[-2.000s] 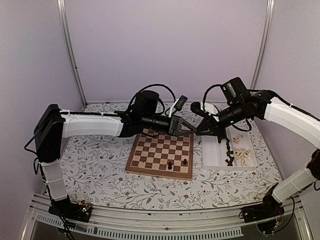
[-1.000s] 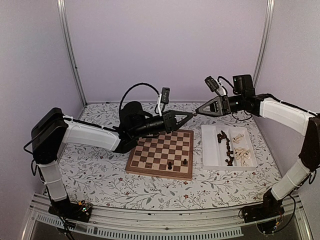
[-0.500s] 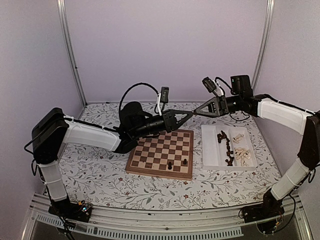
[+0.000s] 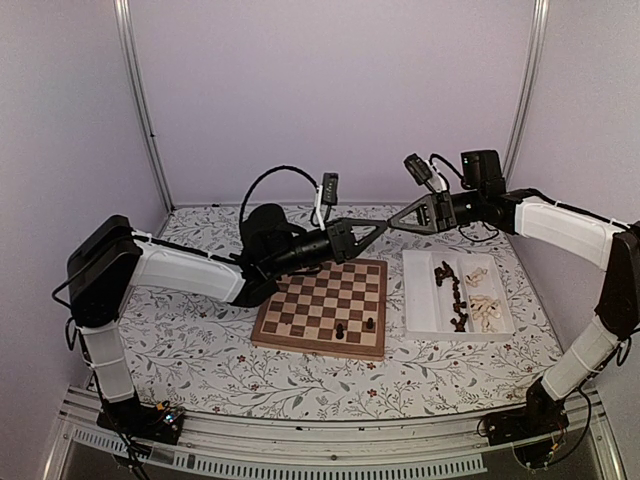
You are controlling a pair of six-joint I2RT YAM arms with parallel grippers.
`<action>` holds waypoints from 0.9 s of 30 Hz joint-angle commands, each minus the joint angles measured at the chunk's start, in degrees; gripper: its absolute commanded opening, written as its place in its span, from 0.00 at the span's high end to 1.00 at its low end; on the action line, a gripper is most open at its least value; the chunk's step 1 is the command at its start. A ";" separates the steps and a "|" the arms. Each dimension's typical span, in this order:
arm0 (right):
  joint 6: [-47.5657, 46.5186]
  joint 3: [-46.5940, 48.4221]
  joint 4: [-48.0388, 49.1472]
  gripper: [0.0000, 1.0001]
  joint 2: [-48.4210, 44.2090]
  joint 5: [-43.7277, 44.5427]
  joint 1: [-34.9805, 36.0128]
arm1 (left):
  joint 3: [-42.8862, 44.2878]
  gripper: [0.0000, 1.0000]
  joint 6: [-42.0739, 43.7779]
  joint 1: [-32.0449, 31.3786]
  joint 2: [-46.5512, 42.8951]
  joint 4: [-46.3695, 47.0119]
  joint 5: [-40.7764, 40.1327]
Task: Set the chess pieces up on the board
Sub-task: Place the chess piece on the chessboard.
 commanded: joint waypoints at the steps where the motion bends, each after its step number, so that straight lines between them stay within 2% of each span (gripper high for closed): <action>1: -0.24 -0.99 1.46 0.84 -1.18 -0.46 1.07 | 1.53 0.89 -0.66 -0.51 1.56 0.63 -0.80; 4: -0.34 -1.28 1.64 0.85 -1.29 -0.29 1.13 | 1.96 0.88 -0.85 -0.51 1.95 0.29 -0.91; 6: -0.82 -1.14 1.30 0.91 -1.46 0.32 1.19 | 2.32 0.84 -0.67 -0.52 2.06 -0.50 -0.81; 8: -2.60 0.22 -1.90 0.95 -1.60 2.29 1.13 | 2.56 0.73 0.36 -0.34 1.38 -2.62 -0.89; 10: -8.17 3.24 -8.57 0.97 -1.63 6.45 1.13 | 2.43 0.61 3.07 0.47 -1.03 -7.55 -1.33; 13: -20.39 9.40 -20.01 0.99 -1.35 15.22 1.20 | 1.90 0.50 10.32 2.47 -7.99 -21.66 -2.40; 17: -32.22 13.40 -28.86 1.00 -0.83 25.85 2.39 | 2.27 0.46 21.76 6.78 -16.73 -41.08 -6.40; 21: -42.49 13.85 -34.97 0.99 0.32 39.03 7.80 | 3.00 0.39 26.97 12.21 -22.89 -53.03 -12.52; 24: -48.24 12.41 -36.87 0.99 0.97 48.96 13.22 | 2.58 0.39 28.36 16.13 -24.44 -55.86 -17.63; 27: -51.72 11.46 -38.48 0.99 2.58 56.93 18.66 | -2.45 0.39 25.16 20.29 -26.53 -51.17 -18.33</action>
